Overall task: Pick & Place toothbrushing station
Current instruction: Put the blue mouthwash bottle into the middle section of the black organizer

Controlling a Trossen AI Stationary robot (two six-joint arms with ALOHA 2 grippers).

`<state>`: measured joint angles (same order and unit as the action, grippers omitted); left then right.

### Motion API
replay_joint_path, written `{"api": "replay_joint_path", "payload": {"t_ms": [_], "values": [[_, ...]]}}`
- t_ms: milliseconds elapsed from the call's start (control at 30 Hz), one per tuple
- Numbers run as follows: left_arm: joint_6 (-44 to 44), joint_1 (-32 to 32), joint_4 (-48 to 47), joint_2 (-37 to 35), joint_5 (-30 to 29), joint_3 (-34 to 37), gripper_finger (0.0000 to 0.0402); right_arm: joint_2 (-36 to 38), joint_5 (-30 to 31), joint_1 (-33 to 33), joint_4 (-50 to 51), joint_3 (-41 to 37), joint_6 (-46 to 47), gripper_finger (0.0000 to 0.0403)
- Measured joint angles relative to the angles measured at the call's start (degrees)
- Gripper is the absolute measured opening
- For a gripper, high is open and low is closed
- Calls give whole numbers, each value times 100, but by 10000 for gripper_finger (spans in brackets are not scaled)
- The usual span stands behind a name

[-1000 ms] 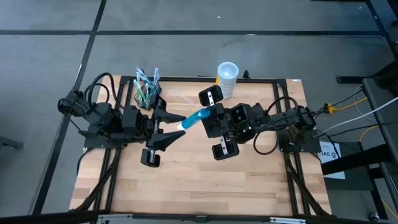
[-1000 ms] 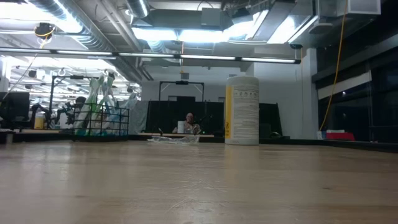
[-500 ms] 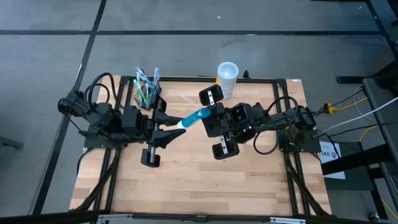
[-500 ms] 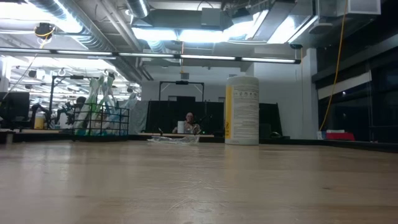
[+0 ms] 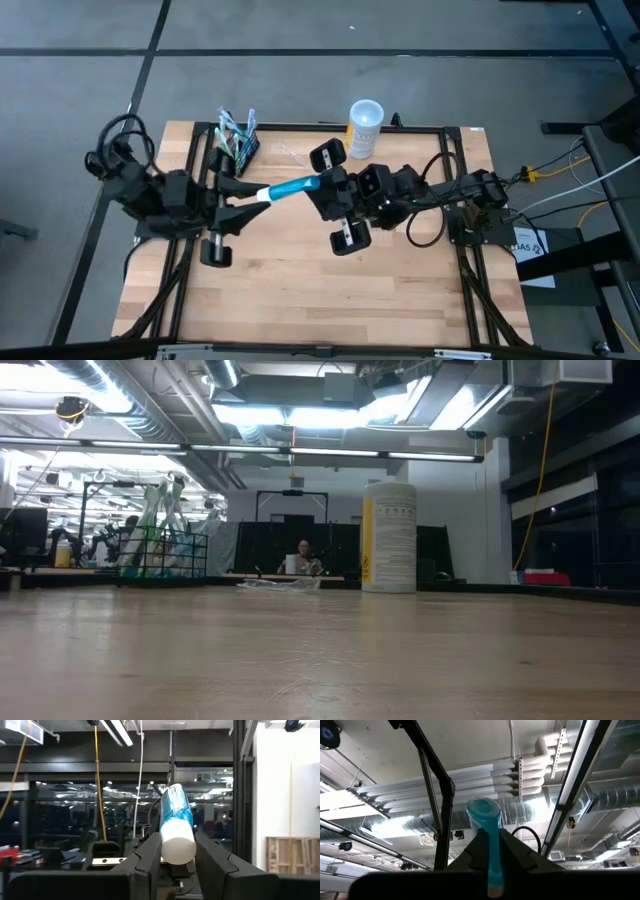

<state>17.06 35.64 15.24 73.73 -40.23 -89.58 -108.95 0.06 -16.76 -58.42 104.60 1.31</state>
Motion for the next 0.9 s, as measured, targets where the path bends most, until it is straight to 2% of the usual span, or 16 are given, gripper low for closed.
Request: {"api": "replay_joint_path", "payload": {"t_ms": [233, 800, 900], "values": [[529, 378, 287, -79, -531, 0, 87, 0, 142, -16, 337, -2, 136, 32], [924, 382, 801, -83, -461, -20, 87, 11, 286, -30, 892, 0, 590, 39], [1037, 355, 849, -150, -692, -29, 87, 6, 149, -63, 1120, -4, 697, 39]]}}
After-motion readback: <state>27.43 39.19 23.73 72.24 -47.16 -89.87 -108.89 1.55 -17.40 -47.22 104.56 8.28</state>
